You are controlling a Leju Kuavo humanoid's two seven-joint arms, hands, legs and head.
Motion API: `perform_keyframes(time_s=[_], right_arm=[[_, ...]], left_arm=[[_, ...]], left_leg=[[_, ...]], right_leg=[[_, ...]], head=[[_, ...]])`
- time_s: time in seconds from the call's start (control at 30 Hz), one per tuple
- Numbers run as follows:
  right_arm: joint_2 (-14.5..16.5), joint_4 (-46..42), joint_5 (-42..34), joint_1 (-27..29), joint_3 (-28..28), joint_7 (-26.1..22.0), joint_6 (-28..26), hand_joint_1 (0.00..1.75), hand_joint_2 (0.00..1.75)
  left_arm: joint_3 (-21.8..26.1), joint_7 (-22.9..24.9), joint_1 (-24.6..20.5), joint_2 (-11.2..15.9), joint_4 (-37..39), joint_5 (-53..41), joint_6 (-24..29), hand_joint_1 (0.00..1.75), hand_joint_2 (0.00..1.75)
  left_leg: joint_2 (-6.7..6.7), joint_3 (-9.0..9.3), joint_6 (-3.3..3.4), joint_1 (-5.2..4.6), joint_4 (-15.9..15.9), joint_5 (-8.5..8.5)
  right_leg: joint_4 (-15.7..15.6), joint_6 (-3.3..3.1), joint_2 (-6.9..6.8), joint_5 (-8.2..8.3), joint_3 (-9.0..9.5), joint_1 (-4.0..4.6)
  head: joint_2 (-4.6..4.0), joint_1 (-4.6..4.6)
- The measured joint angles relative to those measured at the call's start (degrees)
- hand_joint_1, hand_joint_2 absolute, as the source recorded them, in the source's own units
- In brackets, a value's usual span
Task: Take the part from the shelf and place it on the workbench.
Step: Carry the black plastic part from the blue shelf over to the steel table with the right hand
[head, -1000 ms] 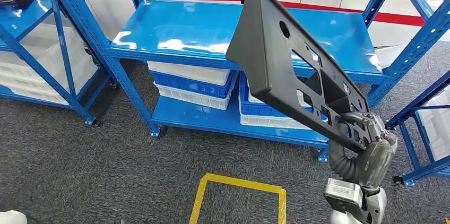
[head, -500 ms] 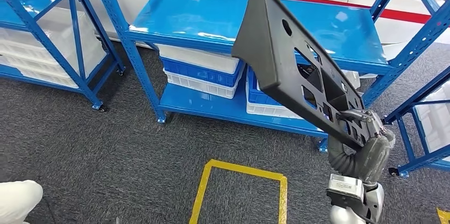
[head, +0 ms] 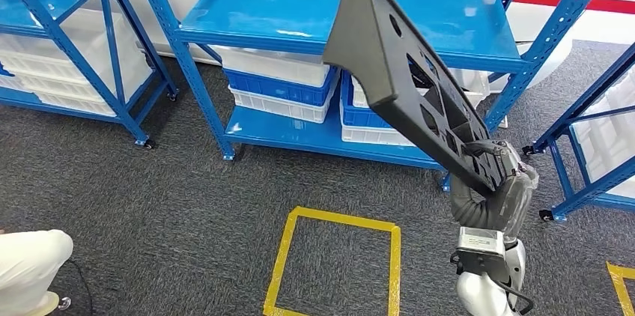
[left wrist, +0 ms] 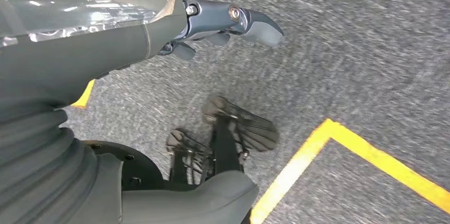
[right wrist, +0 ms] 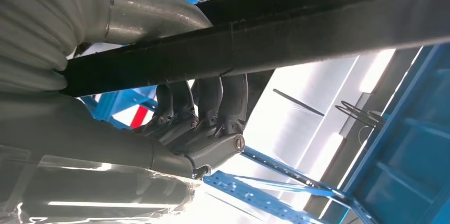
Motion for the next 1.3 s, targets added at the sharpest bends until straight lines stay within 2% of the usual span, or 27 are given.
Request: perform_keyframes(time_s=[0.03,0.07,0.1,0.13,0.17,0.23,0.27,0.3,0.37,0.4,0.47,0.53,0.6,0.63,0.67,0.73,0.77,0.8,0.87,0.93,1.0,1.07,1.1,1.13,1.17,1.23,1.3], right_arm=[[0.0,0.1,-0.8,-0.1,0.0,-0.3,-0.1,1.75,1.75],[0.0,0.1,-1.4,-0.1,0.0,-0.5,-0.2,1.75,1.75],[-0.1,0.2,-2.0,0.0,0.0,-0.7,-0.2,1.75,1.75],[-0.1,0.2,-2.3,0.0,0.0,-0.9,-0.2,1.75,1.75],[-0.1,0.1,-2.5,0.2,0.0,-1.1,-0.2,1.75,1.75],[-0.1,0.0,-2.3,0.7,-0.3,-1.5,-0.2,1.75,1.75],[0.0,-0.3,-1.9,1.0,-0.5,-1.8,-0.3,1.75,1.75],[0.1,-0.5,-1.4,1.3,-0.7,-2.2,-0.3,1.75,1.75],[0.5,-1.0,-0.6,2.2,-1.4,-3.1,-0.3,1.75,1.75],[0.7,-1.2,-0.6,2.6,-1.7,-3.3,-0.3,1.75,1.75],[0.8,-1.5,-1.5,3.3,-2.4,-3.6,-0.4,1.75,1.75],[0.8,-1.6,-3.0,3.7,-2.9,-4.0,-0.4,1.75,1.75],[0.8,-1.7,-4.3,4.1,-3.3,-4.4,-0.4,1.75,1.75],[0.7,-1.7,-4.8,4.3,-3.5,-4.5,-0.4,1.75,1.75],[0.7,-1.7,-5.1,4.4,-3.8,-4.6,-0.4,1.75,1.75],[0.7,-1.7,-5.2,4.5,-4.3,-5.2,-0.3,1.75,1.75],[0.8,-1.8,-5.2,4.5,-4.6,-5.5,-0.2,1.75,1.75],[0.8,-1.8,-5.4,4.7,-4.7,-5.7,0.1,1.75,1.75],[0.9,-1.8,-6.1,4.9,-4.8,-5.8,0.6,1.75,1.75],[1.0,-1.8,-6.4,5.0,-4.8,-5.8,1.0,1.75,1.75],[1.1,-1.8,-6.7,5.0,-4.8,-5.8,1.3,1.75,1.75],[1.2,-1.8,-7.2,5.0,-4.7,-5.8,1.9,1.75,1.75],[1.2,-1.8,-7.5,5.0,-4.7,-5.8,2.1,1.75,1.75],[1.2,-1.8,-7.6,5.0,-4.6,-5.8,2.4,1.75,1.75],[1.2,-1.7,-7.7,5.0,-4.6,-5.8,2.5,1.75,1.75],[1.2,-1.6,-7.7,4.8,-4.5,-5.8,2.6,1.75,1.75],[1.2,-1.5,-7.7,4.4,-4.4,-5.9,2.6,1.75,1.75]], left_arm=[[0.0,0.0,0.0,0.0,0.0,0.0,0.0,0.00,1.75],[0.0,0.0,0.0,0.0,0.0,0.0,0.0,0.00,1.75],[0.0,0.0,0.0,0.0,0.0,0.0,0.0,0.00,1.75],[0.0,0.0,0.0,0.0,0.0,0.0,0.0,0.00,1.75],[0.0,0.0,0.0,0.0,0.0,0.0,0.0,0.00,1.75],[0.0,0.0,-0.1,0.0,0.0,0.0,-0.2,0.00,1.75],[0.0,0.0,-0.1,0.0,0.0,0.0,-0.3,0.00,1.75],[0.0,0.0,-0.1,0.0,0.0,-0.1,-0.4,0.00,1.75],[0.0,0.1,0.1,0.0,0.0,-0.2,-0.6,0.00,1.75],[0.0,0.1,0.1,-0.1,0.0,-0.2,-0.6,0.00,1.75],[0.1,0.1,0.1,-0.1,0.0,-0.3,-0.8,0.00,1.75],[0.1,0.1,0.1,0.0,0.0,-0.3,-1.0,0.00,1.75],[0.1,0.2,0.1,0.0,0.0,-0.3,-1.3,0.00,1.75],[0.1,0.2,0.1,0.0,0.0,-0.3,-1.3,0.00,1.75],[0.1,0.2,0.1,0.0,0.0,-0.3,-1.4,0.00,1.75],[0.1,0.3,0.1,0.0,0.0,-0.3,-1.5,0.00,1.75],[0.1,0.4,0.1,0.0,0.0,-0.2,-1.5,0.00,1.75],[0.1,0.4,0.1,0.0,0.0,-0.2,-1.5,0.00,1.75],[0.1,0.4,0.2,0.0,0.0,-0.1,-1.5,0.00,1.75],[0.1,0.4,0.3,0.1,0.0,0.0,-1.4,0.00,1.75],[0.1,0.4,0.3,0.1,0.0,0.1,-1.4,0.00,1.75],[0.1,0.4,0.3,0.1,0.0,0.2,-1.4,0.00,1.75],[0.1,0.3,0.3,0.1,0.0,0.3,-1.5,0.00,1.75],[0.1,0.3,0.3,0.1,0.0,0.4,-1.5,0.00,1.75],[0.1,0.3,0.2,0.1,0.0,0.5,-1.5,0.00,1.75],[0.1,0.2,0.1,0.1,0.0,0.7,-1.5,0.00,1.75],[0.1,0.2,-0.2,0.1,0.0,0.8,-1.4,0.00,1.75]], left_leg=[[0.00,-0.60,-0.30,0.18,4.0,-2.26],[0.01,-0.60,-0.51,0.35,6.7,-2.89],[0.01,0.21,-0.64,0.52,7.7,-2.24],[0.01,2.02,-0.67,0.69,6.7,-0.84],[0.00,4.89,-0.62,0.82,3.5,0.58],[-0.20,11.10,-0.32,0.82,-5.0,0.90],[-0.34,13.09,-0.12,0.65,-8.1,0.39],[-0.45,13.93,0.10,0.38,-9.8,-0.17],[-0.40,13.67,0.97,0.06,-10.8,0.43],[-0.26,13.33,1.52,-0.04,-11.1,1.02],[0.13,12.25,2.81,-0.04,-11.7,2.39],[0.39,10.74,3.49,-0.35,-11.6,3.51],[0.56,9.19,3.60,-0.59,-11.3,4.47],[0.62,8.34,3.53,-0.63,-11.0,4.90],[0.63,7.49,3.39,-0.63,-10.7,5.26],[0.63,5.85,2.96,-0.70,-9.6,5.87],[0.65,5.19,2.67,-0.78,-9.2,6.24],[0.66,4.72,2.42,-0.87,-8.9,6.67],[0.58,4.18,1.92,-0.95,-8.7,7.61],[0.29,3.45,1.27,-0.75,-7.6,6.07],[0.10,2.02,0.51,-0.32,-2.6,0.77],[0.09,0.73,0.00,0.08,4.7,-3.82],[0.09,0.77,-0.15,0.25,7.0,-4.30],[0.10,1.66,-0.26,0.42,7.6,-3.55],[0.10,3.50,-0.31,0.59,6.2,-2.09],[-0.01,9.18,-0.33,0.80,-1.0,-0.44],[-0.27,13.10,-0.04,0.56,-7.1,-1.19]], right_leg=[[0.1,-0.01,-0.01,0.71,-0.79,0.05],[0.2,0.09,-0.02,1.35,-1.66,0.08],[0.3,0.25,-0.01,1.93,-2.53,0.05],[0.4,0.50,0.00,2.44,-3.31,-0.01],[0.6,0.74,0.02,2.89,-3.94,-0.07],[0.7,1.44,-0.02,3.67,-4.74,-0.09],[0.7,1.87,-0.09,4.09,-4.98,-0.10],[0.6,2.39,-0.17,4.54,-5.23,-0.16],[0.4,3.33,-0.18,5.32,-5.78,-0.21],[0.7,3.50,-0.10,5.00,-6.26,-0.20],[4.5,2.83,0.08,1.60,-8.12,-0.04],[12.5,1.89,0.18,-3.28,-10.64,-0.03],[17.8,2.11,0.21,-5.08,-11.28,0.04],[17.4,2.57,0.22,-4.52,-10.07,0.06],[14.9,3.09,0.21,-3.42,-7.87,0.04],[6.8,3.65,0.21,-1.85,-2.03,0.11],[3.5,3.54,0.26,-1.73,0.02,0.29],[1.5,3.35,0.33,-1.84,1.08,0.45],[0.8,2.82,0.42,-1.68,0.62,0.54],[0.9,1.94,0.28,-0.88,-0.10,0.02],[1.0,0.79,0.07,0.20,-0.95,-0.23],[1.2,0.21,-0.06,1.30,-2.33,-0.01],[1.4,0.20,-0.09,1.82,-3.11,0.04],[1.6,0.28,-0.10,2.25,-3.91,0.04],[1.9,0.46,-0.09,2.64,-4.67,-0.01],[2.5,1.01,-0.07,3.31,-5.85,-0.05],[2.6,1.85,-0.11,4.10,-6.36,0.03]], head=[[0.00,-0.01],[0.00,-0.02],[0.00,-0.03],[0.00,-0.04],[0.00,-0.05],[0.00,0.01],[0.00,0.05],[0.00,0.09],[0.00,0.14],[0.00,0.14],[0.00,0.43],[0.00,0.68],[0.00,0.68],[0.00,0.69],[0.00,0.69],[0.00,0.72],[0.00,0.66],[0.00,0.66],[0.00,0.58],[0.00,0.49],[0.00,0.21],[0.00,0.03],[0.00,0.04],[0.00,0.02],[0.00,0.02],[0.00,-0.01],[0.00,0.05]])
